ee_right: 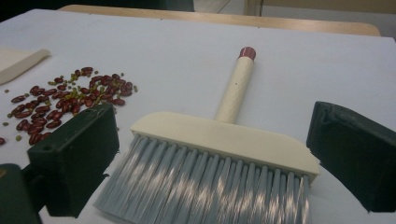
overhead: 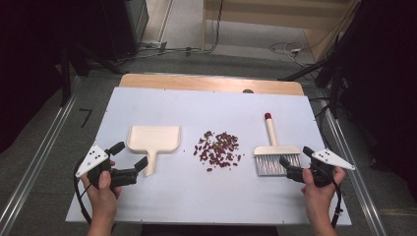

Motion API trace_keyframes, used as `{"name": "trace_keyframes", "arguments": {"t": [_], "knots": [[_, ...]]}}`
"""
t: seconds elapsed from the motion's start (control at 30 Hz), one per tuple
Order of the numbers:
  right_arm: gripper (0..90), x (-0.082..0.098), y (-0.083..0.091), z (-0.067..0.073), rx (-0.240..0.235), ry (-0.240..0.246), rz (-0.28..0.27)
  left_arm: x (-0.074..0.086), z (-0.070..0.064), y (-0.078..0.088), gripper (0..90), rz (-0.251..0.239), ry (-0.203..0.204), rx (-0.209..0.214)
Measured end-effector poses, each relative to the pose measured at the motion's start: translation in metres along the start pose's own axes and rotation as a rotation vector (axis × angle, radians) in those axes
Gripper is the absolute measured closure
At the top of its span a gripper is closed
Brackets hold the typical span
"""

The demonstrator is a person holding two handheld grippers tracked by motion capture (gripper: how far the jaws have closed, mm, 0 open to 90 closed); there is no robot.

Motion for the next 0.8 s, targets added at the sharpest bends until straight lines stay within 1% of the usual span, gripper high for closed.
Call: {"name": "trace_keyframes", "arguments": {"t": [0.07, 0.13, 0.2, 0.37, 0.47, 0.5, 0.53, 0.63, 0.67, 0.7, 0.77, 0.8], "knots": [[0.0, -0.001, 0.001, -0.001, -0.006, -0.009, 0.001, -0.001, -0.002, -0.002, 0.0, 0.006, 0.000, 0.014], [0.0, -0.002, 0.002, -0.003, 0.002, -0.020, -0.005, -0.002, -0.003, -0.003, 0.0, 0.006, -0.005, 0.018], [0.0, -0.005, 0.003, -0.003, -0.001, -0.027, -0.004, -0.004, -0.005, -0.005, 0.0, 0.003, -0.010, 0.020], [0.0, -0.016, 0.004, -0.001, 0.008, -0.011, -0.005, -0.005, -0.007, -0.009, 0.0, 0.008, -0.020, 0.021], [0.0, -0.026, 0.002, 0.003, 0.020, 0.020, -0.004, -0.005, -0.006, -0.010, 0.0, 0.006, -0.015, 0.020], [0.0, -0.026, 0.002, 0.003, 0.020, 0.020, -0.004, -0.005, -0.006, -0.010, 0.0, 0.006, -0.015, 0.020], [0.0, -0.034, 0.000, 0.005, 0.021, 0.036, -0.001, -0.005, -0.005, -0.010, 0.0, 0.007, -0.016, 0.018], [0.0, -0.045, -0.007, 0.007, 0.025, 0.037, 0.011, -0.005, -0.005, -0.011, 0.0, 0.012, -0.014, 0.019], [0.0, -0.050, -0.011, 0.008, 0.039, 0.039, 0.020, -0.004, -0.006, -0.013, 0.0, 0.016, -0.015, 0.023], [3.9, -0.054, -0.014, 0.008, 0.058, 0.041, 0.022, -0.004, -0.006, -0.013, 0.0, 0.016, -0.015, 0.023], [9.0, -0.062, -0.021, 0.008, 0.057, 0.024, 0.027, -0.003, -0.006, -0.015, 0.0, 0.024, -0.013, 0.026], [9.0, -0.062, -0.021, 0.008, 0.057, 0.024, 0.027, -0.003, -0.006, -0.015, 0.0, 0.024, -0.013, 0.026]]}}
Point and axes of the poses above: each handheld gripper's, and its own axes: y roughly backward along the jaws, x roughly out of its underside, z roughly to its left, the point moved 3 cm from there along -y, roughly forward along the jaws, and after that the axes turned 12 degrees about x, right-handed, at the moved point
